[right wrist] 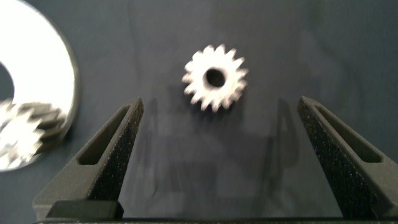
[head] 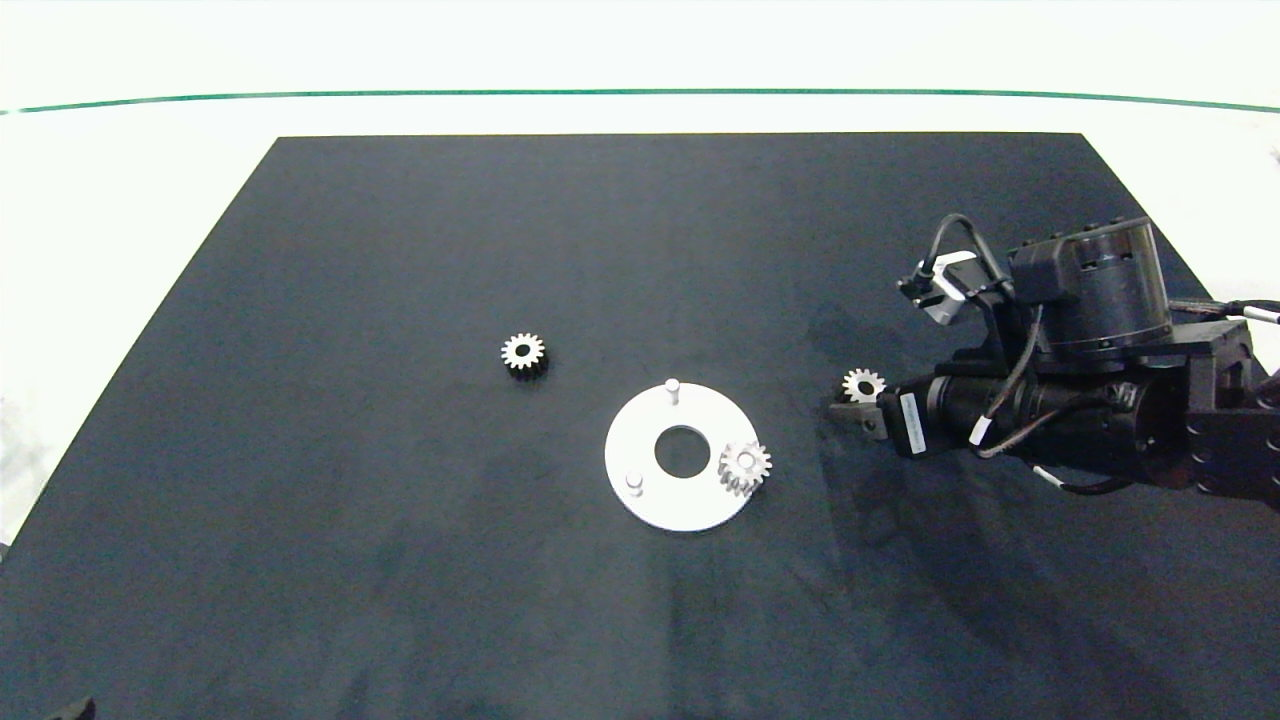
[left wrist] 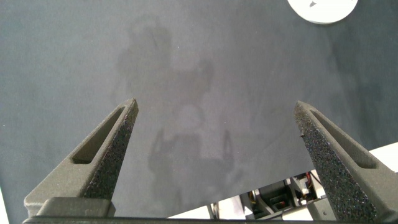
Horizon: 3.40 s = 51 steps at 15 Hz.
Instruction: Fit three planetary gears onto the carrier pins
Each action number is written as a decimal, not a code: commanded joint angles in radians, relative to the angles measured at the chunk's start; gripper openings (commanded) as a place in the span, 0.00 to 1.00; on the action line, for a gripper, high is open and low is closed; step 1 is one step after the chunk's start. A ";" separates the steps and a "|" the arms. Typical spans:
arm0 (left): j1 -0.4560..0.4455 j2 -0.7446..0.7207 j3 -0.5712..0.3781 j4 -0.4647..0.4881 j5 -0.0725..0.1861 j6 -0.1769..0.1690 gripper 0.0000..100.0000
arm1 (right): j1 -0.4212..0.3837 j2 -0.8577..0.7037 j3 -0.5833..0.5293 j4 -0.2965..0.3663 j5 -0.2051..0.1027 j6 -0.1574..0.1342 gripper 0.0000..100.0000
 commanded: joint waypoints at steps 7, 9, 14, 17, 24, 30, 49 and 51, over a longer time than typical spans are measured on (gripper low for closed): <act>0.002 0.000 -0.001 0.002 -0.001 0.000 1.00 | -0.019 0.079 -0.006 -0.058 0.023 0.009 1.00; 0.002 0.000 -0.001 0.002 0.001 -0.001 1.00 | -0.021 0.083 -0.009 -0.073 0.021 0.009 1.00; 0.002 -0.002 -0.001 0.003 -0.001 0.000 1.00 | -0.028 0.090 -0.006 -0.095 0.021 0.006 1.00; 0.002 -0.005 0.001 0.003 -0.001 -0.001 1.00 | -0.031 0.103 -0.006 -0.096 0.021 0.009 0.97; 0.000 -0.014 0.001 0.003 -0.001 0.000 1.00 | -0.034 0.103 -0.015 -0.116 0.020 0.000 0.83; 0.000 -0.014 -0.001 0.003 -0.001 0.000 1.00 | -0.030 0.103 -0.012 -0.113 0.018 -0.002 0.71; 0.000 -0.014 -0.002 0.003 -0.001 0.000 1.00 | -0.030 0.109 -0.011 -0.116 0.017 -0.011 0.32; 0.000 -0.014 -0.002 0.003 -0.001 0.000 1.00 | -0.031 0.109 -0.011 -0.116 0.017 -0.011 0.29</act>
